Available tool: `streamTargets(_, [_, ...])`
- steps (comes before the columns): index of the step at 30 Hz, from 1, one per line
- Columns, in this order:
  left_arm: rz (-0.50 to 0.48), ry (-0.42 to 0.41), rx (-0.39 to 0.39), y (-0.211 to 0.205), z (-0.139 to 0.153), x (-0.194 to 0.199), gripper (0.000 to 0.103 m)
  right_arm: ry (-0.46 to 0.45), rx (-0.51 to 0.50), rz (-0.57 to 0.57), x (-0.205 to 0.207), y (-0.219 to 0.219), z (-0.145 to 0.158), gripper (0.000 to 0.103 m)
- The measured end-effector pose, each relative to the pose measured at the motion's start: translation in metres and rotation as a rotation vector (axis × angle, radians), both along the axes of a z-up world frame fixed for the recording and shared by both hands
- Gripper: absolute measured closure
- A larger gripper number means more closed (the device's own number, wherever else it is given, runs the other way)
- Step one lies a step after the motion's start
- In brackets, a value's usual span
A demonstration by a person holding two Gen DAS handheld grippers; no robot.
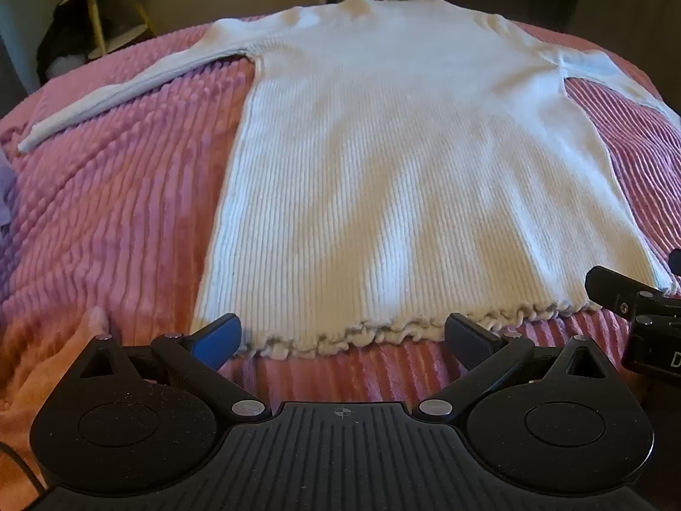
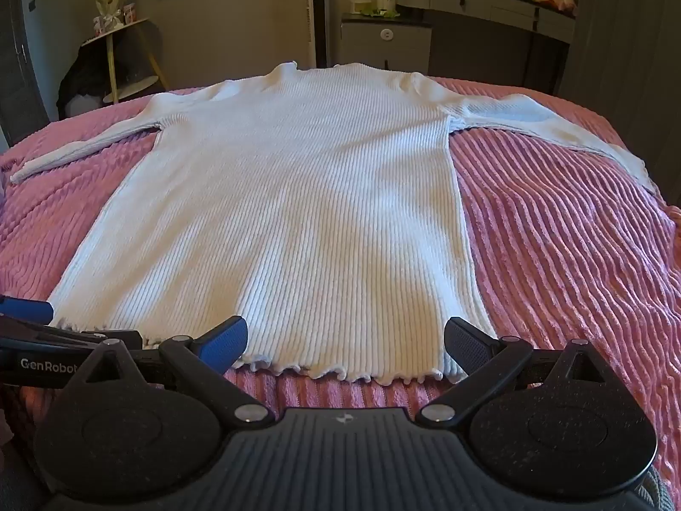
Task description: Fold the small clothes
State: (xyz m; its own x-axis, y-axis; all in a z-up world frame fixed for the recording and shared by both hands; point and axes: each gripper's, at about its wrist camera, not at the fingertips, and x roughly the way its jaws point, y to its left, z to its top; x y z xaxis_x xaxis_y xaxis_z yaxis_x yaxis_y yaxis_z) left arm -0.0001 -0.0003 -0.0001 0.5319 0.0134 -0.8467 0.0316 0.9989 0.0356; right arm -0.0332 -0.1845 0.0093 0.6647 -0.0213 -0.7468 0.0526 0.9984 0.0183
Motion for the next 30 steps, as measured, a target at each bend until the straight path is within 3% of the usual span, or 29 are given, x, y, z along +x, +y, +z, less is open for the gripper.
streamTargets(30, [0.002, 0.005, -0.003, 0.0011, -0.0023, 0.0003, 0.000, -0.003, -0.001, -0.001, -0.0003, -0.0011, 0.0008, 0.004])
